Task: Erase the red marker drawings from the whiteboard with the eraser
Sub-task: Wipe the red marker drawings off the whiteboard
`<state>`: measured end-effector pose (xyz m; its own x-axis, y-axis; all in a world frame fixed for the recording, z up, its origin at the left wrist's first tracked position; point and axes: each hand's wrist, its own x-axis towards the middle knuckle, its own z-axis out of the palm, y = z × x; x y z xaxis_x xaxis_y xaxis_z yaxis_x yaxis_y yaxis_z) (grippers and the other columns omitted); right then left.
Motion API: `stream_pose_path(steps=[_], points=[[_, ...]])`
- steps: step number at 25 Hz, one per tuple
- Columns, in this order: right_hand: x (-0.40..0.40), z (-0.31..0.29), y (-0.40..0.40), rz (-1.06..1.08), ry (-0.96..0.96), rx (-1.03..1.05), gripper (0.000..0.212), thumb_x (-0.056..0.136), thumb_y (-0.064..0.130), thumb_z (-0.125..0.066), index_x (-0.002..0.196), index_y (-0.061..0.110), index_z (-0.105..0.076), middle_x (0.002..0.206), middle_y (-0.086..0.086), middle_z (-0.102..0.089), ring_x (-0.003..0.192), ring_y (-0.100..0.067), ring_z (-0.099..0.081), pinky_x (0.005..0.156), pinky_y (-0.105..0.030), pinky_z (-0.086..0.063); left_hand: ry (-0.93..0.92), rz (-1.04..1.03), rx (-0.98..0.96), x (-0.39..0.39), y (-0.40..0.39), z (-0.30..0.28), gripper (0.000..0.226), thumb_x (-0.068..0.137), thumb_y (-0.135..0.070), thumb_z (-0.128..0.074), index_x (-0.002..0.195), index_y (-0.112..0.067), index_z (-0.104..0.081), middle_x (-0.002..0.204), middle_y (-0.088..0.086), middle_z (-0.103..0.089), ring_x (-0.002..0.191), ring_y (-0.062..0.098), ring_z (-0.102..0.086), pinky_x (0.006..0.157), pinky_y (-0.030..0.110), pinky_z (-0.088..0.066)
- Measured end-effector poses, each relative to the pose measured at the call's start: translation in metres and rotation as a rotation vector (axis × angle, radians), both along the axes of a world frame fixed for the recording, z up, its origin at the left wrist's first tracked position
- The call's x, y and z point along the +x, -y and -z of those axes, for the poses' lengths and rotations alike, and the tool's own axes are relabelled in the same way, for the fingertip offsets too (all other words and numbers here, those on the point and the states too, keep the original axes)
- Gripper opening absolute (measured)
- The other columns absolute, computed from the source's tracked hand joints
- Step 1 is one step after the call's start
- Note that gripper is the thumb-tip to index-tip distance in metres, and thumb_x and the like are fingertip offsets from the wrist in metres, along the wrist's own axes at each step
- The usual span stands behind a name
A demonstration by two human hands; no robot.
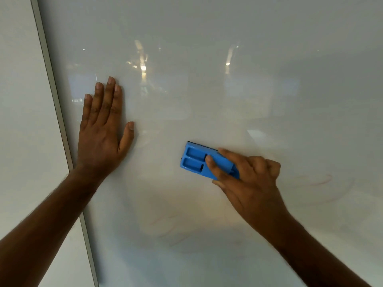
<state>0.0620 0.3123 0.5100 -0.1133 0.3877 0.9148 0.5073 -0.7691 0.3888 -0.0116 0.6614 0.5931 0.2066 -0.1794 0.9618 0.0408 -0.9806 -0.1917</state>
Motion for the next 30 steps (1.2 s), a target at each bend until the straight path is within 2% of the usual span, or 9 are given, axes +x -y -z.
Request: stream_pose_path(steps=[4, 7, 12, 18, 21, 23, 25, 30], points=[[0.009, 0.054, 0.015, 0.056, -0.012, -0.135, 0.057, 0.093, 0.046, -0.076, 0.146, 0.045, -0.055, 0.145, 0.006, -0.063, 0.104, -0.021, -0.055, 0.084, -0.045, -0.039, -0.031, -0.007, -0.081, -0.001, 0.010, 0.023, 0.078, 0.113, -0.042, -0.035, 0.172, 0.002, -0.009, 0.182, 0.018, -0.004, 0.170, 0.037, -0.002, 0.138, 0.057, -0.004], [0.018, 0.082, 0.053, 0.054, 0.025, -0.235, 0.055, 0.094, 0.046, -0.075, 0.146, 0.043, -0.057, 0.144, 0.004, -0.064, 0.109, -0.022, -0.056, 0.085, -0.046, -0.041, -0.053, -0.025, -0.079, -0.001, 0.012, 0.039, 0.080, 0.112, -0.042, -0.034, 0.172, 0.003, -0.007, 0.182, 0.020, -0.001, 0.170, 0.038, 0.000, 0.138, 0.058, -0.001], [0.032, 0.043, 0.116, 0.103, 0.054, -0.111, 0.044, 0.103, 0.051, -0.061, 0.146, 0.039, -0.056, 0.139, 0.000, -0.067, 0.100, -0.022, -0.056, 0.086, -0.047, -0.038, -0.052, -0.029, -0.089, 0.001, 0.026, 0.044, 0.082, 0.111, -0.043, -0.033, 0.171, 0.006, -0.004, 0.181, 0.024, 0.001, 0.169, 0.038, 0.004, 0.138, 0.056, 0.001], [0.035, 0.009, 0.096, -0.024, -0.046, 0.106, 0.045, 0.108, 0.049, -0.050, 0.151, 0.035, -0.048, 0.142, -0.002, -0.064, 0.097, -0.025, -0.049, 0.081, -0.048, -0.038, -0.035, 0.004, -0.121, 0.015, 0.073, 0.034, 0.084, 0.111, -0.044, -0.035, 0.170, 0.008, -0.005, 0.180, 0.028, 0.001, 0.169, 0.043, 0.003, 0.138, 0.052, 0.002], [0.033, 0.036, 0.089, 0.014, -0.015, 0.026, 0.045, 0.105, 0.050, -0.057, 0.148, 0.039, -0.052, 0.140, 0.001, -0.066, 0.096, -0.023, -0.049, 0.084, -0.045, -0.039, -0.023, 0.013, -0.140, 0.021, 0.089, 0.031, 0.083, 0.111, -0.041, -0.037, 0.170, 0.008, -0.005, 0.180, 0.028, 0.001, 0.169, 0.041, 0.005, 0.138, 0.050, 0.003], [0.035, 0.068, 0.100, 0.048, 0.001, -0.091, 0.050, 0.099, 0.050, -0.067, 0.147, 0.042, -0.054, 0.143, 0.004, -0.065, 0.101, -0.020, -0.053, 0.086, -0.046, -0.039, -0.021, 0.024, -0.142, 0.023, 0.095, 0.033, 0.080, 0.112, -0.037, -0.036, 0.170, 0.008, -0.006, 0.180, 0.028, 0.000, 0.169, 0.036, 0.008, 0.138, 0.051, 0.004], [0.040, 0.087, 0.123, 0.071, 0.018, -0.166, 0.048, 0.099, 0.050, -0.068, 0.146, 0.043, -0.057, 0.146, 0.004, -0.063, 0.107, -0.021, -0.056, 0.088, -0.047, -0.040, -0.021, 0.025, -0.149, 0.024, 0.101, 0.035, 0.077, 0.113, -0.035, -0.034, 0.170, 0.007, -0.005, 0.180, 0.026, 0.001, 0.168, 0.031, 0.011, 0.138, 0.052, 0.003], [0.054, 0.061, 0.189, 0.130, 0.080, -0.122, 0.049, 0.101, 0.048, -0.066, 0.148, 0.036, -0.057, 0.140, -0.004, -0.067, 0.097, -0.026, -0.062, 0.085, -0.048, -0.040, -0.073, 0.010, -0.147, 0.029, 0.120, 0.036, 0.080, 0.113, -0.037, -0.034, 0.171, 0.006, 0.000, 0.180, 0.025, 0.006, 0.168, 0.033, 0.015, 0.138, 0.052, 0.006]])
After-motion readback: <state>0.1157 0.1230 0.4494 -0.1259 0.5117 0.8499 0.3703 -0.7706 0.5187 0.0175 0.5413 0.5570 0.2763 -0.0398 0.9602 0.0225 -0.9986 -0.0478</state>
